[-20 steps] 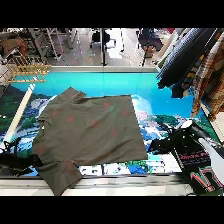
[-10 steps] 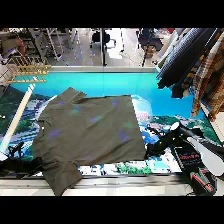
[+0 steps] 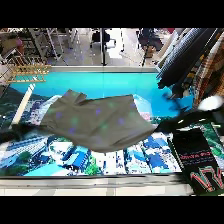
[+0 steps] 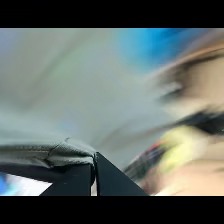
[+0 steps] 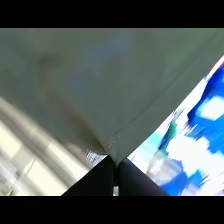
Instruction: Fold the clothes and pants, and hang the long-sleeved shirts on hangers.
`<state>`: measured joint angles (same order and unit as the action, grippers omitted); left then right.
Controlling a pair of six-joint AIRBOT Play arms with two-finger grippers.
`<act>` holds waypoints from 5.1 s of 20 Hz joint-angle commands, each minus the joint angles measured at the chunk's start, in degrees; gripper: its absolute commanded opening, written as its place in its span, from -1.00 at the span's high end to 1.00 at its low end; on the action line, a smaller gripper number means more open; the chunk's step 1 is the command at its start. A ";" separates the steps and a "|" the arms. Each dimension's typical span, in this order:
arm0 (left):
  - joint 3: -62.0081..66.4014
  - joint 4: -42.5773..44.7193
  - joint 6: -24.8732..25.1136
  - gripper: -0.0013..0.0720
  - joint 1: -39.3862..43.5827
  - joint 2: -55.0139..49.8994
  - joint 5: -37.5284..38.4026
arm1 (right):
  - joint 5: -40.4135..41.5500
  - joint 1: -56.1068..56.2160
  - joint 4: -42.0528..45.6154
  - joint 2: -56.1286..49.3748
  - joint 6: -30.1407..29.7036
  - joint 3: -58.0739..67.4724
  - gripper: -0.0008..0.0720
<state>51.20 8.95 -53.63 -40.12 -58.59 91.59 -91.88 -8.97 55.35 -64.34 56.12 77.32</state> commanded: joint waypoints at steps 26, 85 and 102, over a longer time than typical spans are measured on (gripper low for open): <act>3.45 3.45 4.22 0.95 21.99 -22.10 -55.56 | 39.19 0.24 0.24 -26.27 12.22 7.23 0.93; -25.20 47.80 -19.47 -0.42 27.08 -1.75 -11.96 | 7.41 -11.28 1.62 -30.47 6.38 -15.93 -0.17; -28.81 38.66 -14.62 0.95 32.02 -1.42 -20.09 | 5.01 -11.28 0.87 -29.38 3.15 -15.76 0.93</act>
<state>22.50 51.94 -72.95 -7.75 -60.38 71.29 -84.77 -20.29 56.93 -94.50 61.76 61.41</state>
